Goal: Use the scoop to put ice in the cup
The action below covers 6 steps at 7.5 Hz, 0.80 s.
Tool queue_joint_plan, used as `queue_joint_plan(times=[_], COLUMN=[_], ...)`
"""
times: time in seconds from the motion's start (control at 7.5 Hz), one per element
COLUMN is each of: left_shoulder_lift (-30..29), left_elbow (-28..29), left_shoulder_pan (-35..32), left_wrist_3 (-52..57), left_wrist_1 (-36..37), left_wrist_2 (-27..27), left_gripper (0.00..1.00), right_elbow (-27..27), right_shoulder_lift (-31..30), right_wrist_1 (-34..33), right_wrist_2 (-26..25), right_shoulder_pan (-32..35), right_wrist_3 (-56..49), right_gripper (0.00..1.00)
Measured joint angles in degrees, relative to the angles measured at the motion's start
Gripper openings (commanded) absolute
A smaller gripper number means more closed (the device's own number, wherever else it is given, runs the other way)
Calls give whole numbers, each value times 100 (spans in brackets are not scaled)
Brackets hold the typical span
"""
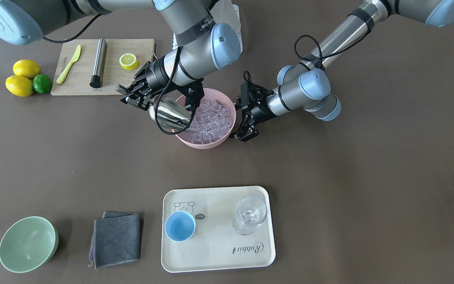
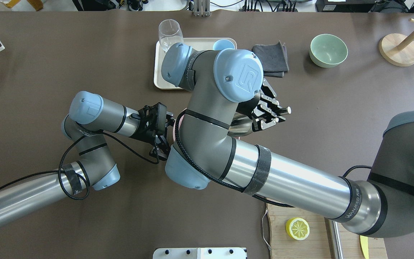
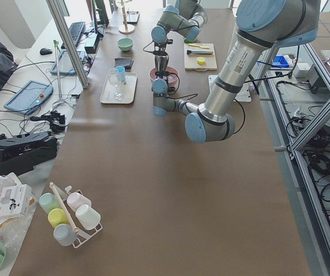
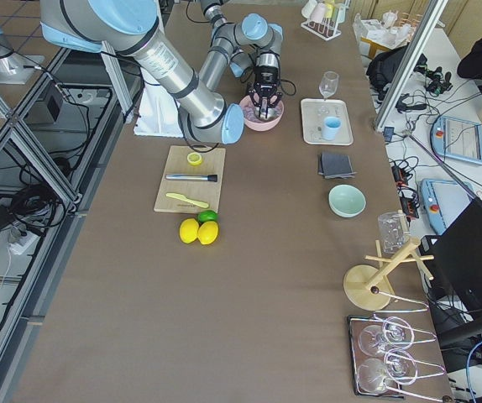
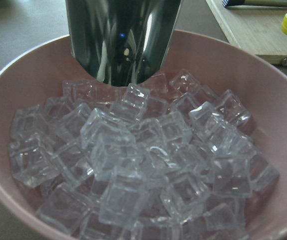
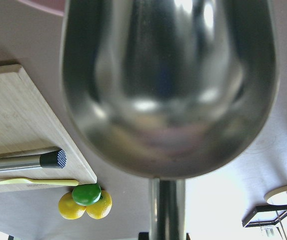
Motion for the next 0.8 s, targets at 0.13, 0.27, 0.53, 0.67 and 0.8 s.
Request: queue_joint_plan(times=[0.13, 0.27, 0.53, 0.67, 0.8], left_shoulder_lift=[6, 11, 23, 34, 50], left_elbow=[-2, -3, -18, -32, -41], left_shoulder_pan=[-4, -6, -8, -8, -8], left_wrist_3=[0, 0, 4, 7, 8], left_wrist_1=[-28, -42, -55, -75, -106], left_wrist_2=[3, 4, 1, 4, 9], left_gripper=[98, 98, 98, 98, 98], right_elbow=[-62, -139, -220, -234, -228], right_shoulder_lift=[7, 13, 13, 13, 10], right_wrist_1=[78, 141, 266, 342, 448], right_wrist_2=[48, 85, 142, 172, 247], right_shoulder_pan=[-1, -3, -4, -3, -4], right_wrist_3=[18, 26, 129, 207, 250], right_gripper=[0, 0, 0, 0, 0])
